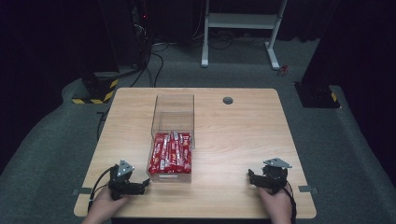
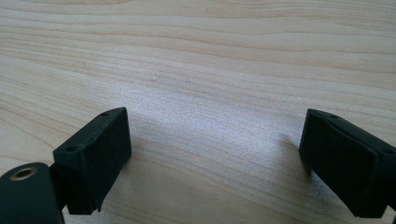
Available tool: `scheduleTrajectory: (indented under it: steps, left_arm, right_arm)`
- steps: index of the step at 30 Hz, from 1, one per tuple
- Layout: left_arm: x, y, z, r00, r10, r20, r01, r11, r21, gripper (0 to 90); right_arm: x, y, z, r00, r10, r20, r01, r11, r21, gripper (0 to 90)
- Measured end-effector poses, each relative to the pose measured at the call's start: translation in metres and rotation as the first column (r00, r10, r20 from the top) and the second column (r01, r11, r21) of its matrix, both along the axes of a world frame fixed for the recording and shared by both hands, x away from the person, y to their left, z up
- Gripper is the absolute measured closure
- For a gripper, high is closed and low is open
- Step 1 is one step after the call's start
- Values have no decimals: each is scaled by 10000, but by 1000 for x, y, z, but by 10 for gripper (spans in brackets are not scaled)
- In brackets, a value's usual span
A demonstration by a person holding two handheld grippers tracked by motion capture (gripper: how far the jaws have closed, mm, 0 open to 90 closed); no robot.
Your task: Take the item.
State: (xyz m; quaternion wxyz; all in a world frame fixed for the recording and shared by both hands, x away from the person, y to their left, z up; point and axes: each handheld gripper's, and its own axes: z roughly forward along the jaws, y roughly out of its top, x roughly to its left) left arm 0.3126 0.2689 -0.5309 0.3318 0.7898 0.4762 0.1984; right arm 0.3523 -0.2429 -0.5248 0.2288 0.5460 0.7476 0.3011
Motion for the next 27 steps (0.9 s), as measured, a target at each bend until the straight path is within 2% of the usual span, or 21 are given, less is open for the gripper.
scheduleTrajectory:
  steps: [27]
  left_arm:
    - [0, 0, 0, 10000, -1, -3, 1, 10000, 1, 11]
  right_arm:
    - [0, 0, 0, 10000, 58, -3, -58, 10000, 5, 89]
